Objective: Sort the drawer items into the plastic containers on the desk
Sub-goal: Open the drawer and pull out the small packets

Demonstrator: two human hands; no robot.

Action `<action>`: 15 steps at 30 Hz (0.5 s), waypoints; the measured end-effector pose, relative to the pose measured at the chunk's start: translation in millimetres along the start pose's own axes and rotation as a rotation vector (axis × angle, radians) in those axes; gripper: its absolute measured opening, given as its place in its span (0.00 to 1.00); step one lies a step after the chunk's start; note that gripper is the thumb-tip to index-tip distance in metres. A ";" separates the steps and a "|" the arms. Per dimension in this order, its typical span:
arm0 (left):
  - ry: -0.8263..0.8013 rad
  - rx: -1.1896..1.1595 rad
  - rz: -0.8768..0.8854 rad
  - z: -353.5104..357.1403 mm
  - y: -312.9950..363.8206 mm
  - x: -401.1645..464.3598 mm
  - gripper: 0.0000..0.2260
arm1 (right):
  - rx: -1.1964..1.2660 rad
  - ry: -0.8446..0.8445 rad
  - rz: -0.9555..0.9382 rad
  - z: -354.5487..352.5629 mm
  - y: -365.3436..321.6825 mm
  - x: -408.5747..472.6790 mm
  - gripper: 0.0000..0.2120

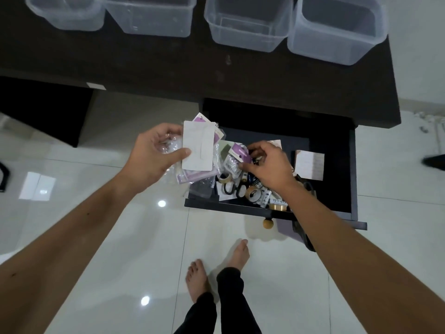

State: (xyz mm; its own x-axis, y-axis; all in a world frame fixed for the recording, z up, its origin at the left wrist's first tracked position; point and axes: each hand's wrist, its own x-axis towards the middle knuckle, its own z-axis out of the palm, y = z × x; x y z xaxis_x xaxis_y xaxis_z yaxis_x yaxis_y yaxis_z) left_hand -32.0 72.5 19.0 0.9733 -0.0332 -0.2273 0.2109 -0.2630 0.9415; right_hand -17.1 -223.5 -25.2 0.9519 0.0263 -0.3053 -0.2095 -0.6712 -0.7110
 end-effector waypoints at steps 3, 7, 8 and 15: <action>-0.020 -0.032 0.031 -0.4 -0.5 0.7 0.25 | -0.040 0.000 0.025 1.6 1.4 4.0 0.24; -0.058 -0.028 0.035 0.9 2.6 1.1 0.32 | -0.008 0.014 0.031 -2.8 2.5 0.9 0.18; -0.064 -0.023 0.041 1.9 3.0 1.1 0.33 | 0.008 0.026 0.032 -5.1 2.1 -1.4 0.16; -0.096 -0.010 0.027 9.2 7.0 3.5 0.32 | 0.296 0.025 0.063 -34.7 -2.4 -18.0 0.09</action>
State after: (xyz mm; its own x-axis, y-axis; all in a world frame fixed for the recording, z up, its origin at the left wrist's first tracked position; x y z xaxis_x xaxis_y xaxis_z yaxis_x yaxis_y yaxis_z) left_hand -28.0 61.7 22.5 0.9656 -0.1325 -0.2238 0.1857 -0.2514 0.9499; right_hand -26.0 -248.1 4.0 0.9394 -0.0291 -0.3415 -0.3207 -0.4259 -0.8460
